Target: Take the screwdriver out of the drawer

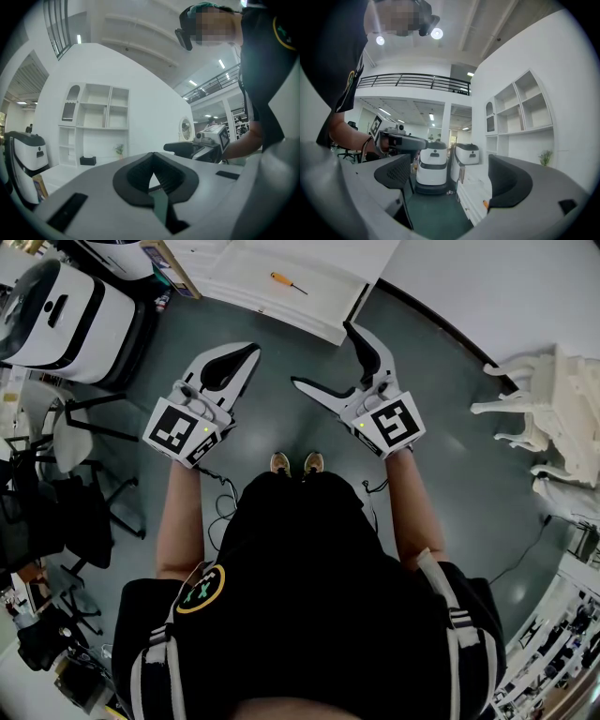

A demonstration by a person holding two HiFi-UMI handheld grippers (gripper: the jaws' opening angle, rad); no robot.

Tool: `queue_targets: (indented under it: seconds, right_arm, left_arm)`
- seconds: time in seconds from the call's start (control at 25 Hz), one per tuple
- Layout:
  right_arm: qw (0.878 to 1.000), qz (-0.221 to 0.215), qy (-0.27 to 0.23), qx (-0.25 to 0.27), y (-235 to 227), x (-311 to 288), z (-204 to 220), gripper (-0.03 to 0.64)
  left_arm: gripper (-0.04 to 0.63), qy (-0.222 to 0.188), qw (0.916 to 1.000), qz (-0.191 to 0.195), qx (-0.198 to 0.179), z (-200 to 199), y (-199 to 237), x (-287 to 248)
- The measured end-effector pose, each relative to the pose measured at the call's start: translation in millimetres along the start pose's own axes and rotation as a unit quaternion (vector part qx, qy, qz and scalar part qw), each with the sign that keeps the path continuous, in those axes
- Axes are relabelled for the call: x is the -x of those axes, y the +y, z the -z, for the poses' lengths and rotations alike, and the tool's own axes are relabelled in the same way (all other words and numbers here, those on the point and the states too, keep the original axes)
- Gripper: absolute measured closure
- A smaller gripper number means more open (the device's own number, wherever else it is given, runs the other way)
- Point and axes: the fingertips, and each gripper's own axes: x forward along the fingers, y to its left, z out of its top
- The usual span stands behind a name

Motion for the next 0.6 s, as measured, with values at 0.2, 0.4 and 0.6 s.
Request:
queue_targets:
  seconds: [0.2,0.4,0.6]
  right_arm:
    - [1.000,0.016,0.001,-0.009,-11.4,4.0,3.9,0.035]
    - [1.000,0.013,0.005,-0.011,-13.4,4.4,5.6,0.031]
    - [1.000,0.010,0.006,-0.008,-15.5,5.1,6.0,0.031]
  left_arm:
    - [0.578,0.002,1.0000,0.001,0.000,1.9,-2.1,-4.1]
    - [0.578,0.005,1.0000,0.001,-0.001,0.3,-0.9,-5.0]
    - [0.578,0.006,1.0000,0.000,-0.003,-1.0,-1.4,-8.4]
